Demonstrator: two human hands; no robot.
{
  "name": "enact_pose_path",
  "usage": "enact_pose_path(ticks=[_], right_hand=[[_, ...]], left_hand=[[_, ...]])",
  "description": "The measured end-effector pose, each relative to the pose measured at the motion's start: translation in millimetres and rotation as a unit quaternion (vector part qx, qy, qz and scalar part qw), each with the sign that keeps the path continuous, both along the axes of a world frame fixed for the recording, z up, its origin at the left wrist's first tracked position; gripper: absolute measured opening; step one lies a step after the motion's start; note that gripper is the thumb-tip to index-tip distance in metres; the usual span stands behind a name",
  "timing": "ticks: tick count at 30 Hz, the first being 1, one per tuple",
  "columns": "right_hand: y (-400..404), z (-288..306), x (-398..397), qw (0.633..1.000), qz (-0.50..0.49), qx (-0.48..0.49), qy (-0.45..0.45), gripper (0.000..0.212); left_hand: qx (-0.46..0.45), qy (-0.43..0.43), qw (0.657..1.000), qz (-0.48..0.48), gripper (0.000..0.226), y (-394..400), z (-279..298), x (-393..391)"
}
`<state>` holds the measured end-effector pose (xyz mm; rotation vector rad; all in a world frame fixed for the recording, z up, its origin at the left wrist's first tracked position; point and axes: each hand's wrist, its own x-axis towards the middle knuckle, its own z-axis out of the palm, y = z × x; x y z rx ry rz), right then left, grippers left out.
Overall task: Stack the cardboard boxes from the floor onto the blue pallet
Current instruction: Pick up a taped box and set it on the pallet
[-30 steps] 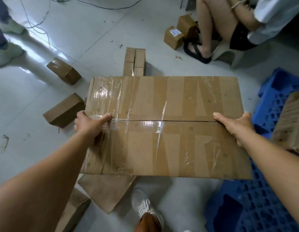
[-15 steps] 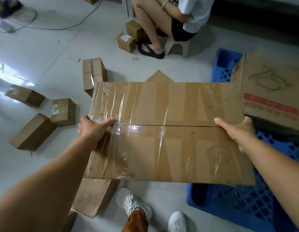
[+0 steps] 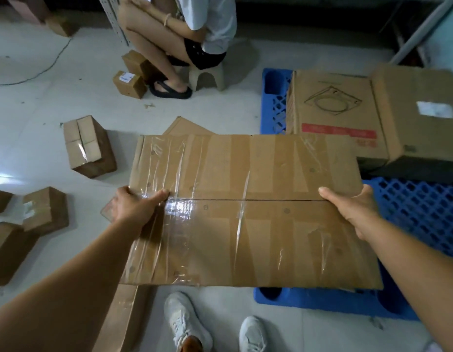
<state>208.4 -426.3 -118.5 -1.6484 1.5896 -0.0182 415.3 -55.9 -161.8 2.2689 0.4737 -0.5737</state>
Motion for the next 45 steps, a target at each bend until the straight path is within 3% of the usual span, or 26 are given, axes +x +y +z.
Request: enact_pose_path(ticks=[6,10,15,23,36,45], right_hand=[[-31,-7,-52,0.998,-0.063,0.012,0.009,0.107],[-48,-13,-84,0.994,-0.104,0.011,-0.015,0.096],[-65,-21,-111,0.987,-0.163,-0.003,-0.013,0.104],[-86,-34,-148,0.97,-0.242,0.005,-0.036,0.095],[-229,-107,-226,0.974,-0.224,0.019,-0.034,0.09],[-336,-166,-265,0.987,-0.159,0.029,-0.003,0.102]], left_hand=[[-0.002,0.019,0.998,-0.054,0.109,-49,-16,-2],[0.029,-0.009,0.992,-0.124,0.09,-96,-15,-4],[-0.024,0.053,0.985,-0.161,0.107,-141,-28,10],[-0.014,0.036,0.973,-0.23,0.122,-205,-61,29],[-0.011,0.028,0.979,-0.203,0.137,-327,-86,-87],[-0.047,0.1,0.984,-0.143,0.086,-402,-128,-185]])
